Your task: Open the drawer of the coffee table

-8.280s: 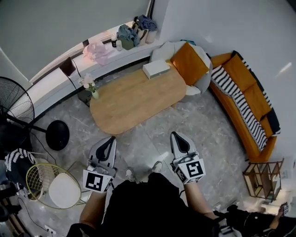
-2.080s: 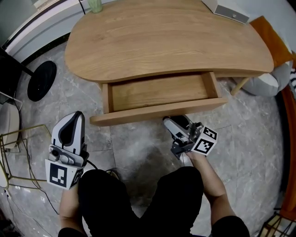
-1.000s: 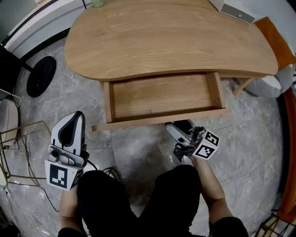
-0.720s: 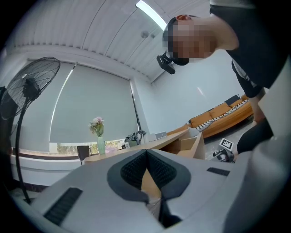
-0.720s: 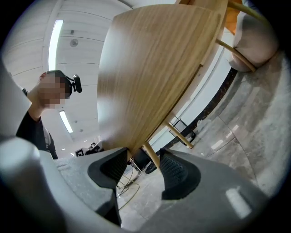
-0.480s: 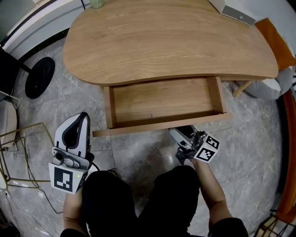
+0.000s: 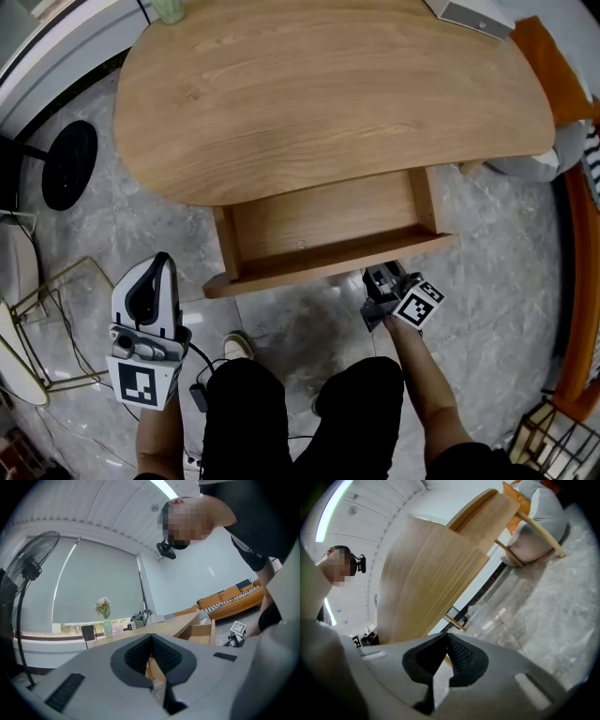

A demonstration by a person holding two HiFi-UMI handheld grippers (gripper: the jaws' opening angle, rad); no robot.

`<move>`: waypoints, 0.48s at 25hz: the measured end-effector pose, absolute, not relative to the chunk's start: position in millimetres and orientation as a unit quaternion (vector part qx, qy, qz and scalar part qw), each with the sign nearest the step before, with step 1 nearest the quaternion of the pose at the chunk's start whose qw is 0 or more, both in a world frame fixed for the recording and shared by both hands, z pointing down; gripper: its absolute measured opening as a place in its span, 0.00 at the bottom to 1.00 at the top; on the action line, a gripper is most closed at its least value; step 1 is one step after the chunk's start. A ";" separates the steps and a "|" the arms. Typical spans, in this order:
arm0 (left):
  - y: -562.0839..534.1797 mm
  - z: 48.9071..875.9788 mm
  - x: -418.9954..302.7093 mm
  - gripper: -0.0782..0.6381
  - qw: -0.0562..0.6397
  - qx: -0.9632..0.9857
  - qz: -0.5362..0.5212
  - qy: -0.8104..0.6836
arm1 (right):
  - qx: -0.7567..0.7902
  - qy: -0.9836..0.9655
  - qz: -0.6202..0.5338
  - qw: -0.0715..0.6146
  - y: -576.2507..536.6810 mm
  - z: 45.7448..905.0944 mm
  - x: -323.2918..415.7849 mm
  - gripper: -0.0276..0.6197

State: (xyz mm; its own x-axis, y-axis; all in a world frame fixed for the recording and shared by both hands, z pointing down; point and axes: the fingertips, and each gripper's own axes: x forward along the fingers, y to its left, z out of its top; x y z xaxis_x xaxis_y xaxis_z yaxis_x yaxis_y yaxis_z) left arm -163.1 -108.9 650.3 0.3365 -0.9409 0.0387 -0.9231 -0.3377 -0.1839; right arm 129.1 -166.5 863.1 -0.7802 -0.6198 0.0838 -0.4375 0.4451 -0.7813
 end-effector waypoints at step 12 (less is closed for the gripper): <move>-127.9 566.1 -106.5 0.12 -0.018 -0.845 -0.095 0.525 | -0.405 0.794 -0.453 0.031 -133.0 775.3 188.6 0.05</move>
